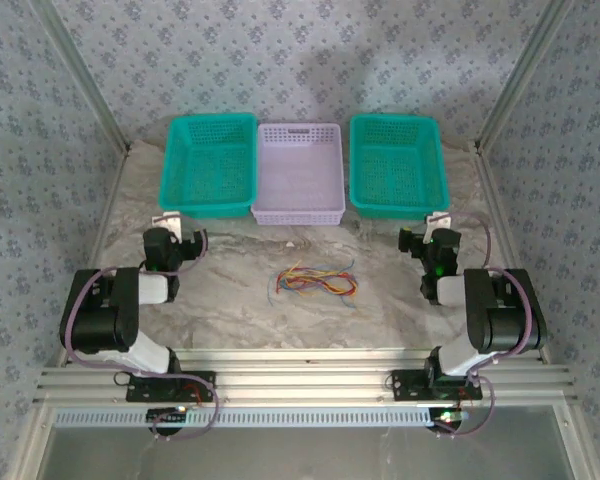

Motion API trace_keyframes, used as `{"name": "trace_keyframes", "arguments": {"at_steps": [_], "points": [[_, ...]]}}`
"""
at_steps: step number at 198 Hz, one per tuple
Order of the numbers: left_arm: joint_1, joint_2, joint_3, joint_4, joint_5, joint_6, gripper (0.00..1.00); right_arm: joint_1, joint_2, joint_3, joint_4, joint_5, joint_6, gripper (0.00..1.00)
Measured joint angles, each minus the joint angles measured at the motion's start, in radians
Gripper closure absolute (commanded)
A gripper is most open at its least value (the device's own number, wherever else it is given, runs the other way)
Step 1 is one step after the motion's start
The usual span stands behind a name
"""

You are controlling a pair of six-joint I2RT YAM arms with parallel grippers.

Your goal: Untangle the cables

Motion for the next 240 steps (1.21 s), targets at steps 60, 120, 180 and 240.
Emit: {"name": "trace_keyframes", "arguments": {"at_steps": [60,120,180,240], "points": [[0.000,0.000,0.000,0.000,0.000,0.000,0.00,0.000,0.000,0.000,0.000,0.000,0.000,0.00],[0.000,0.000,0.000,0.000,0.000,0.000,0.00,0.000,0.000,0.000,0.000,0.000,0.000,0.00],[0.000,0.000,0.000,0.000,0.000,0.000,0.00,0.000,-0.003,0.000,-0.002,0.000,0.000,0.00],[0.000,0.000,0.000,0.000,0.000,0.000,0.00,0.089,-0.311,0.022,-0.216,0.061,-0.018,0.00]]}}
